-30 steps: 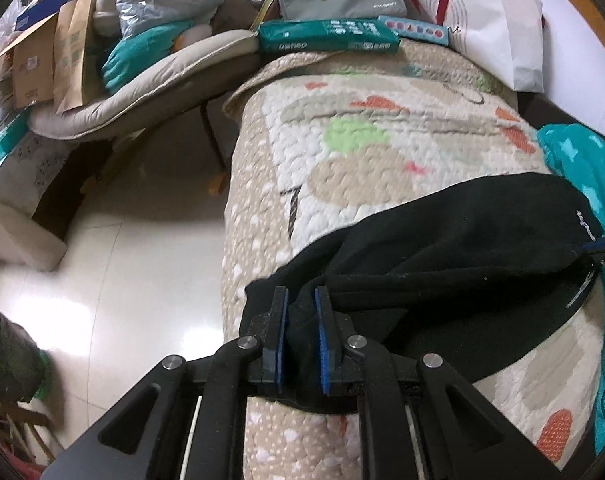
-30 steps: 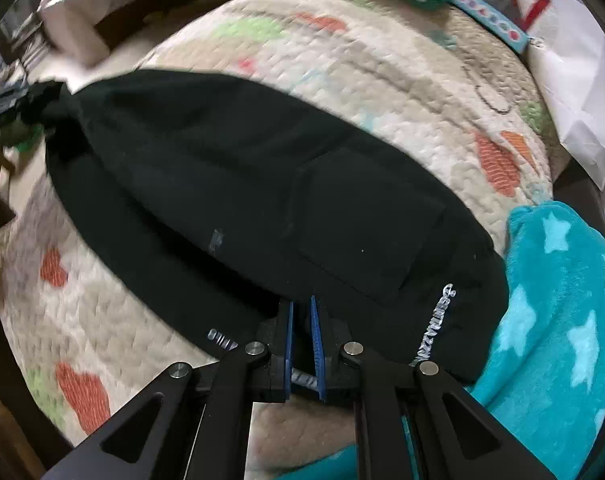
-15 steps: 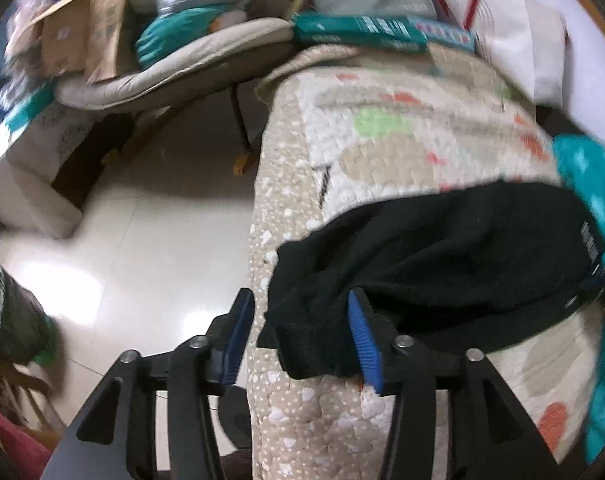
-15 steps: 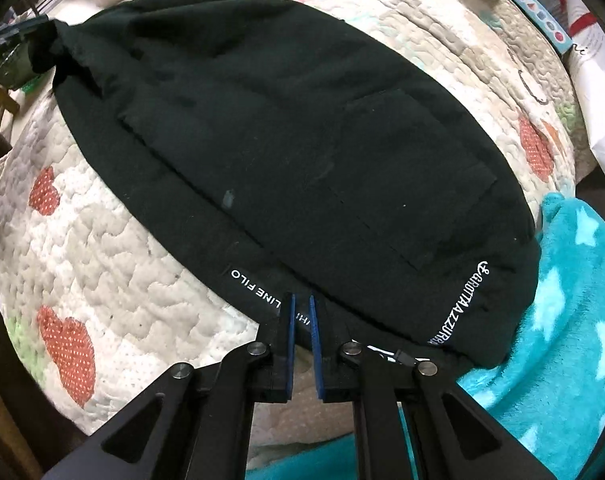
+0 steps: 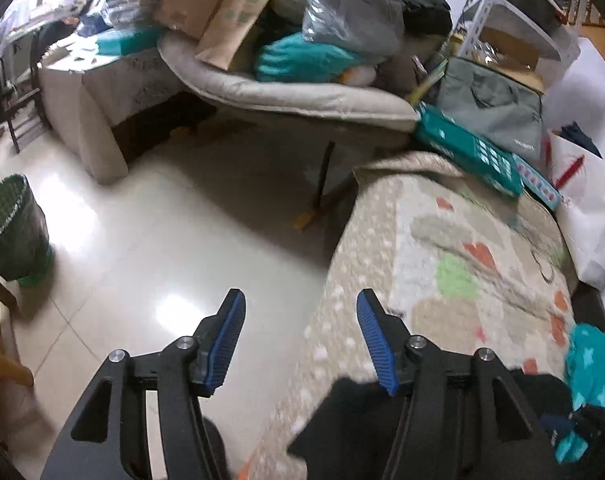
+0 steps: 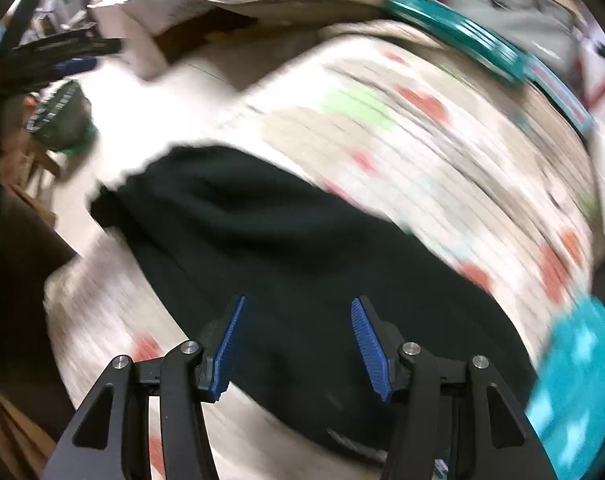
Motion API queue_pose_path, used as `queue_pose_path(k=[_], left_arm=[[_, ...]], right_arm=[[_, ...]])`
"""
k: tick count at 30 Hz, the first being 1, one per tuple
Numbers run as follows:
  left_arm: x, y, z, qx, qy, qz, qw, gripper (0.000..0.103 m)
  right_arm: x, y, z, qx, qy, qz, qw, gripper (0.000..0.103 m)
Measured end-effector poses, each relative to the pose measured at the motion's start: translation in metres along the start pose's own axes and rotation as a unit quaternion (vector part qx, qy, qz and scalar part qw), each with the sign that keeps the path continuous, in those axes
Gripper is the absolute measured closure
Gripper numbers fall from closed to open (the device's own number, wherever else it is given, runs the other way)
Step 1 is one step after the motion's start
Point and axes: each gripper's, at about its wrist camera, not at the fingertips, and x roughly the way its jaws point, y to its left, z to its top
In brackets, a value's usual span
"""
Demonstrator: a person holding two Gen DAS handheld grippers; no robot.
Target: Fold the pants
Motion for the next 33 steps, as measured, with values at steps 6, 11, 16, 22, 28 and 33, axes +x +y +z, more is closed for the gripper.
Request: queue_pose_path(k=[6,11,16,22,28,33], left_arm=[[0.026,0.018,-0.011,-0.003,0.007,0.032,0.9995,0.046],[0.026,0.028,-0.007,-0.048,0.006,0.012,0.9988,0.046],[0.022,0.029,-0.004,-0.059,0.008,-0.006,0.9982,0.046],[0.013,0.044,0.001,-0.096,-0.004,-0.001,0.9954,0.046],[0.014,0.062,0.001,-0.131,-0.007,0.017,0.9912,0.046],[0.018,0.057,-0.001,-0.113,-0.011,0.039,0.9927,0.046]], right_arm=[[0.050,0.072,0.068,-0.057,-0.019,0.068,0.996,0.045],[0.096,0.106,0.091,-0.099,0.005,0.086,0.991,0.052],[0.120,0.130,0.081,-0.148,0.040,0.080,0.985,0.087],[0.099,0.121,0.101,-0.106,-0.005,0.084,0.991,0.093],[0.120,0.111,0.131,-0.060,-0.002,0.078,0.995,0.089],[0.127,0.091,0.142,0.010,0.002,0.088,0.996,0.068]])
